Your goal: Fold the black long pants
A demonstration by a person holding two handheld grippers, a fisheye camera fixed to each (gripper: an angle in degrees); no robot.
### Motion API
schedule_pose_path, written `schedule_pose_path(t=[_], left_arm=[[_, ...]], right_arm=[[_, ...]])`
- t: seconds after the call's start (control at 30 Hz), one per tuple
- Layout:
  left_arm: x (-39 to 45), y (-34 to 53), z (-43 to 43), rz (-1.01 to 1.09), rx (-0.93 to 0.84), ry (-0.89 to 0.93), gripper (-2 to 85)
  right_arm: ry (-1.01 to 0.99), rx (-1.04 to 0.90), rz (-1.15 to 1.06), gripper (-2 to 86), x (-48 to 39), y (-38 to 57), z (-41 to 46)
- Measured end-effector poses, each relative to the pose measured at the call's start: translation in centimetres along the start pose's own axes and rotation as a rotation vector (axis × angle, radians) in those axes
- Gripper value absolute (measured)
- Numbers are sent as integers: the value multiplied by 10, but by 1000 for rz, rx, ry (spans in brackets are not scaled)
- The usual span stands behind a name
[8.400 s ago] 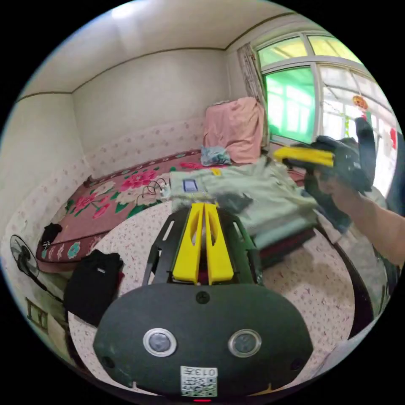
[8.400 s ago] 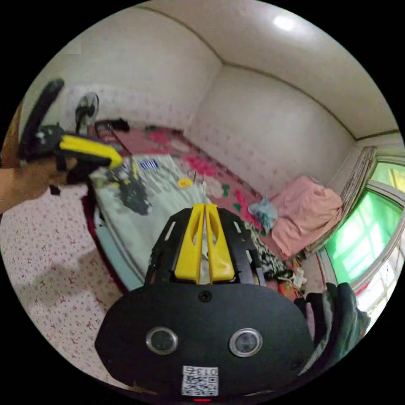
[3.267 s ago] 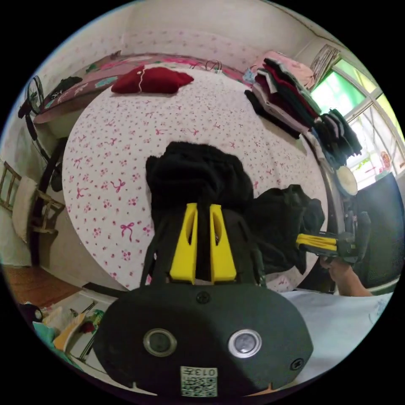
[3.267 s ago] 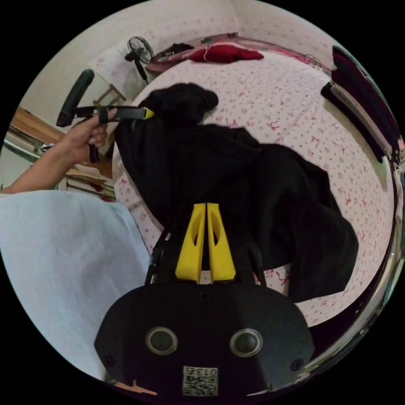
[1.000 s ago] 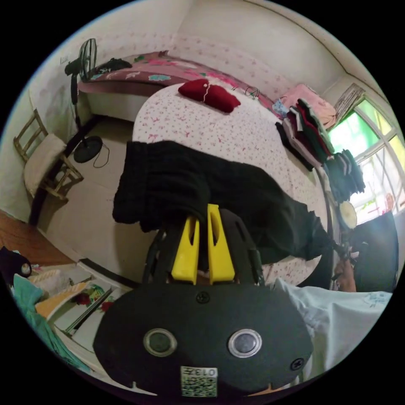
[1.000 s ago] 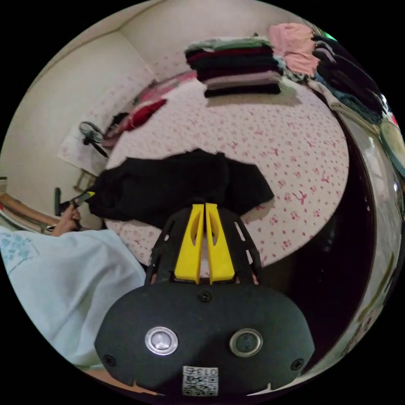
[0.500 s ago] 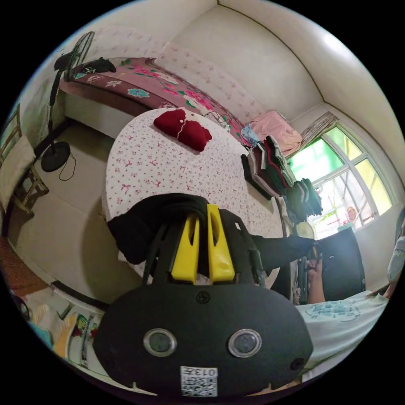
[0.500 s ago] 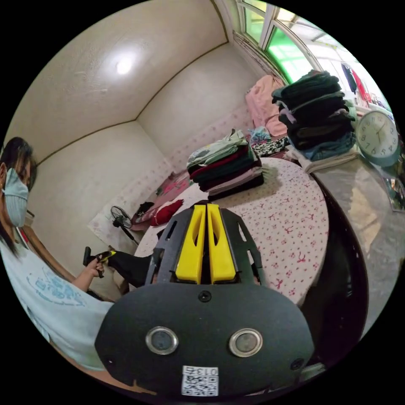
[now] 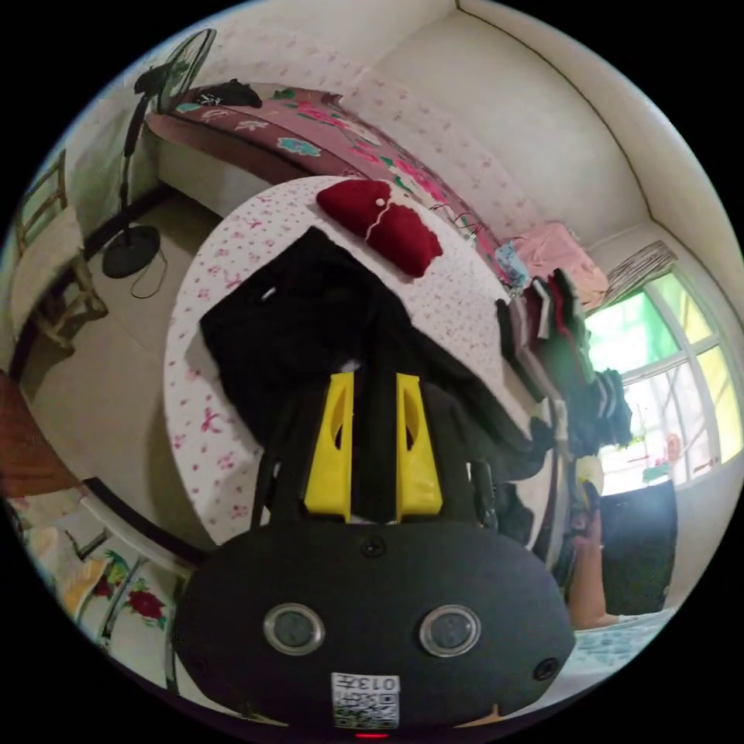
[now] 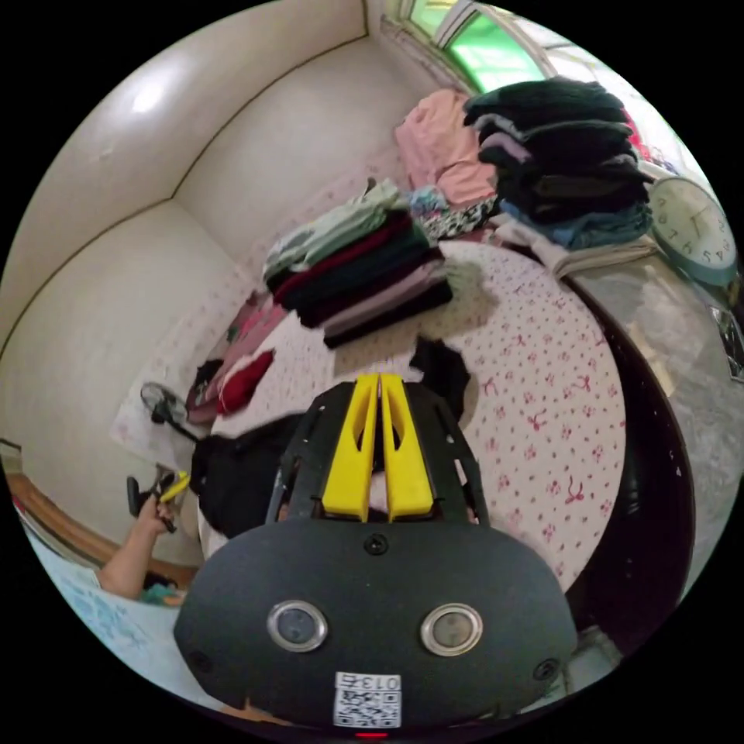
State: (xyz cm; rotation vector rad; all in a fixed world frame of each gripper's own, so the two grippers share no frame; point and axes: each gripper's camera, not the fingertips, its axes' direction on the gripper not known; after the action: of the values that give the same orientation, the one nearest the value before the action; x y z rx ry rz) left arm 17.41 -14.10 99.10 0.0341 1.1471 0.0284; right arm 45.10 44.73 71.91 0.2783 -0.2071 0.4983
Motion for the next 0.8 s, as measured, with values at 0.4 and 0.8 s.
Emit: schedule_pose_path(t=[0.4,0.8], left_arm=[[-12,11,30,-82,-72,-19,72],[7,0,-44,207,141,68,12]], right_arm=[[301,-404,-401,64,-56,105,64],[-89,-66,-186,4,9,31,-21]])
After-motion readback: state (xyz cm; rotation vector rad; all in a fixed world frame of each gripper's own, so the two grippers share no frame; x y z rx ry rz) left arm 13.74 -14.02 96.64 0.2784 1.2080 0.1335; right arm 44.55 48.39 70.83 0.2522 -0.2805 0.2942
